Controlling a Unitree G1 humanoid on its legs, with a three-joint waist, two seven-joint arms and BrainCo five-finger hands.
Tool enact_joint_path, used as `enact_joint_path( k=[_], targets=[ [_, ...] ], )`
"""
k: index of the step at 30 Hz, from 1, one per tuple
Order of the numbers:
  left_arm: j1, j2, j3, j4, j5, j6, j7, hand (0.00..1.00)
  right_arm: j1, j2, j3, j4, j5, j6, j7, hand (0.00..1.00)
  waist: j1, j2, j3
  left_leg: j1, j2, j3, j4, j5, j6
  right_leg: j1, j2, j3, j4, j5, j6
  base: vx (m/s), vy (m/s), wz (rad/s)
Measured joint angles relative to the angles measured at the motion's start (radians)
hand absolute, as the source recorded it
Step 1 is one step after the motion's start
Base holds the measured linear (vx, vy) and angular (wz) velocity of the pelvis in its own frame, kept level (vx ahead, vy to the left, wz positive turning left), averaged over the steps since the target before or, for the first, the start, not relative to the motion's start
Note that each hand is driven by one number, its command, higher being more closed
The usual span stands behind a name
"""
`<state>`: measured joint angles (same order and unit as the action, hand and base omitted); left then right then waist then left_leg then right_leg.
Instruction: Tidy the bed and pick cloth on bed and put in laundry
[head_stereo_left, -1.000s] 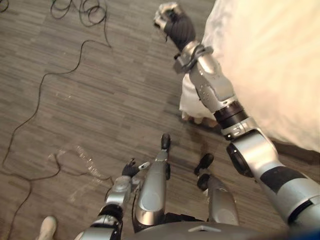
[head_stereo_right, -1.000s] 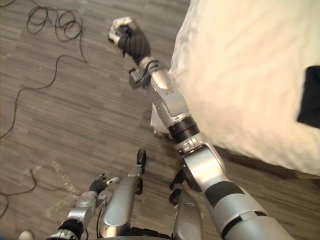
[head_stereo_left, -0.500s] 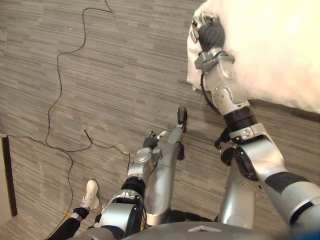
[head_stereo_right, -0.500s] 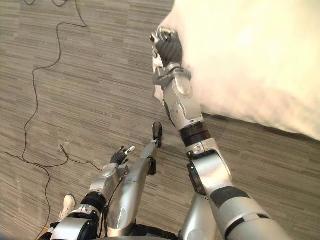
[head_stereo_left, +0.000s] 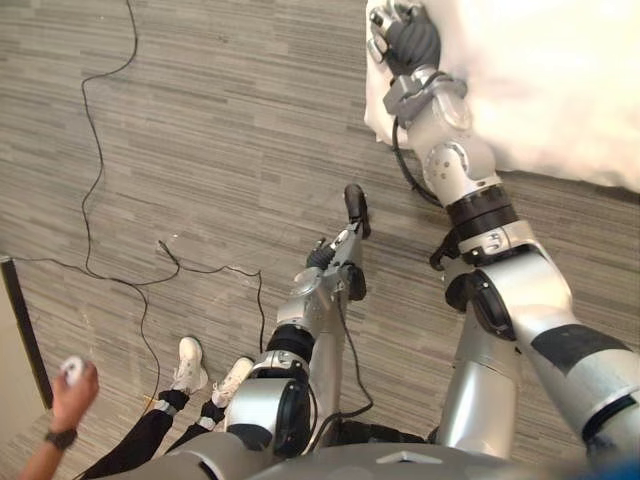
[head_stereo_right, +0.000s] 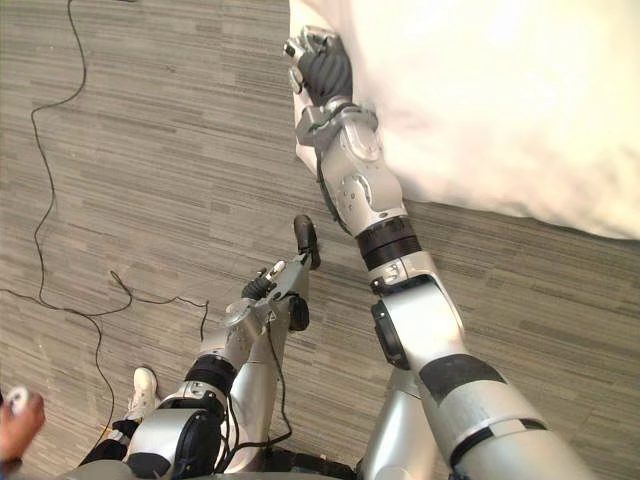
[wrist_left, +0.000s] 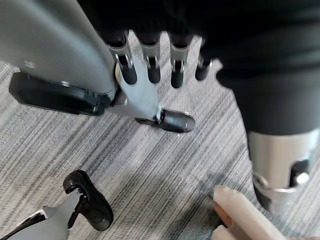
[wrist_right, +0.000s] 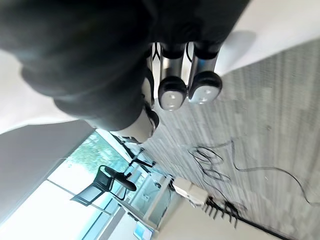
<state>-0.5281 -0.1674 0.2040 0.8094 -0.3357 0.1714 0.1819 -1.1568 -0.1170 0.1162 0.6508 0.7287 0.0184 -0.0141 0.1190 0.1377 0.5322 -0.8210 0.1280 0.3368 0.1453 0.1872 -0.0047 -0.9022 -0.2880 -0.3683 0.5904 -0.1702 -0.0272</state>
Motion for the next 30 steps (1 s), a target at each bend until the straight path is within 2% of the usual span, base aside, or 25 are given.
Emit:
enact_joint_path(
  k=[4, 5, 9, 11, 12, 13, 14, 15, 18, 23, 26, 28, 30],
  targets=[
    [-0.013, 0.018, 0.003, -0.002, -0.011, 0.017, 0.030, 0.00, 0.082, 0.058, -0.036, -0.001, 0.013, 0.010, 0.093, 1.00, -0.030, -0.010, 0.005, 0.002, 0.012, 0.043, 0.047, -0.036, 0.019, 0.011, 0.011, 0.033, -0.042, 0.038, 0.012, 0.03, 0.095, -0.37],
    [-0.015, 0.023, 0.006, -0.002, -0.030, 0.024, 0.046, 0.00, 0.141, 0.077, -0.044, 0.001, 0.013, 0.010, 0.129, 1.00, -0.056, -0.015, 0.006, 0.006, 0.022, 0.054, 0.076, -0.059, 0.028, 0.034, 0.024, 0.044, -0.069, 0.057, 0.023, 0.04, 0.104, -0.33],
    [-0.009, 0.040, 0.043, -0.001, -0.046, 0.050, 0.065, 0.00, 0.278, 0.121, -0.094, 0.023, 0.017, 0.005, 0.188, 1.00, -0.076, -0.060, 0.011, 0.079, 0.032, 0.102, 0.104, -0.103, 0.038, 0.109, 0.042, 0.089, -0.128, 0.089, 0.039, 0.03, 0.090, -0.43],
    [0.002, 0.046, 0.044, -0.002, -0.046, 0.062, 0.065, 0.00, 0.363, 0.125, -0.151, 0.058, 0.060, -0.009, 0.197, 1.00, -0.085, -0.069, 0.009, 0.125, 0.033, 0.125, 0.111, -0.124, 0.044, 0.152, 0.047, 0.111, -0.158, 0.104, 0.051, 0.01, 0.094, -0.43],
    [0.013, 0.055, 0.047, -0.002, -0.046, 0.064, 0.065, 0.00, 0.420, 0.118, -0.211, 0.076, 0.101, -0.034, 0.197, 1.00, -0.106, -0.073, 0.009, 0.146, 0.033, 0.136, 0.119, -0.139, 0.045, 0.179, 0.049, 0.120, -0.176, 0.111, 0.057, 0.01, 0.096, -0.40],
    [0.018, 0.056, 0.052, -0.003, -0.046, 0.066, 0.065, 0.00, 0.445, 0.110, -0.243, 0.078, 0.124, -0.047, 0.197, 1.00, -0.113, -0.082, 0.009, 0.157, 0.033, 0.147, 0.121, -0.145, 0.046, 0.184, 0.050, 0.133, -0.181, 0.115, 0.060, -0.01, 0.081, -0.44],
    [0.028, 0.067, 0.062, -0.003, -0.045, 0.067, 0.065, 0.00, 0.486, 0.093, -0.278, 0.079, 0.157, -0.064, 0.198, 1.00, -0.120, -0.099, 0.010, 0.176, 0.033, 0.167, 0.123, -0.155, 0.047, 0.192, 0.052, 0.151, -0.191, 0.122, 0.063, 0.01, 0.060, -0.62],
    [0.045, 0.084, 0.081, -0.003, -0.045, 0.069, 0.067, 0.00, 0.549, 0.056, -0.322, 0.079, 0.196, -0.091, 0.205, 1.00, -0.141, -0.119, 0.012, 0.212, 0.036, 0.196, 0.127, -0.172, 0.048, 0.216, 0.059, 0.170, -0.207, 0.135, 0.067, 0.01, 0.051, -0.65],
    [0.083, 0.100, 0.073, -0.004, -0.043, 0.084, 0.066, 0.00, 0.659, -0.016, -0.388, 0.042, 0.212, -0.115, 0.208, 1.00, -0.170, -0.128, 0.010, 0.305, 0.045, 0.231, 0.141, -0.199, 0.044, 0.293, 0.067, 0.205, -0.222, 0.139, 0.071, 0.03, 0.020, -0.52],
    [0.129, 0.123, 0.029, -0.043, -0.005, 0.110, 0.052, 0.00, 0.803, -0.009, -0.419, -0.031, 0.212, -0.112, 0.229, 1.00, -0.178, -0.137, 0.000, 0.464, 0.056, 0.260, 0.100, -0.213, 0.019, 0.427, 0.093, 0.217, -0.252, 0.128, 0.067, 0.02, -0.066, -0.34],
    [0.169, 0.146, 0.008, -0.046, 0.044, 0.127, 0.011, 0.00, 0.898, -0.006, -0.460, -0.045, 0.213, -0.112, 0.230, 1.00, -0.177, -0.147, -0.020, 0.560, 0.049, 0.272, 0.051, -0.206, 0.004, 0.507, 0.100, 0.216, -0.272, 0.107, 0.077, 0.04, -0.037, -0.13],
    [0.204, 0.165, 0.000, -0.046, 0.056, 0.130, -0.015, 0.00, 0.950, -0.006, -0.526, -0.050, 0.250, -0.119, 0.229, 1.00, -0.175, -0.148, -0.051, 0.618, 0.045, 0.289, 0.011, -0.201, -0.005, 0.558, 0.111, 0.222, -0.307, 0.109, 0.081, 0.11, -0.006, -0.23],
    [0.256, 0.191, 0.001, -0.042, 0.095, 0.132, -0.060, 0.00, 1.019, -0.008, -0.619, -0.108, 0.380, -0.168, 0.239, 1.00, -0.175, -0.147, -0.088, 0.705, 0.040, 0.312, -0.033, -0.194, -0.024, 0.636, 0.125, 0.232, -0.351, 0.115, 0.084, 0.17, 0.015, -0.30]
  ],
)
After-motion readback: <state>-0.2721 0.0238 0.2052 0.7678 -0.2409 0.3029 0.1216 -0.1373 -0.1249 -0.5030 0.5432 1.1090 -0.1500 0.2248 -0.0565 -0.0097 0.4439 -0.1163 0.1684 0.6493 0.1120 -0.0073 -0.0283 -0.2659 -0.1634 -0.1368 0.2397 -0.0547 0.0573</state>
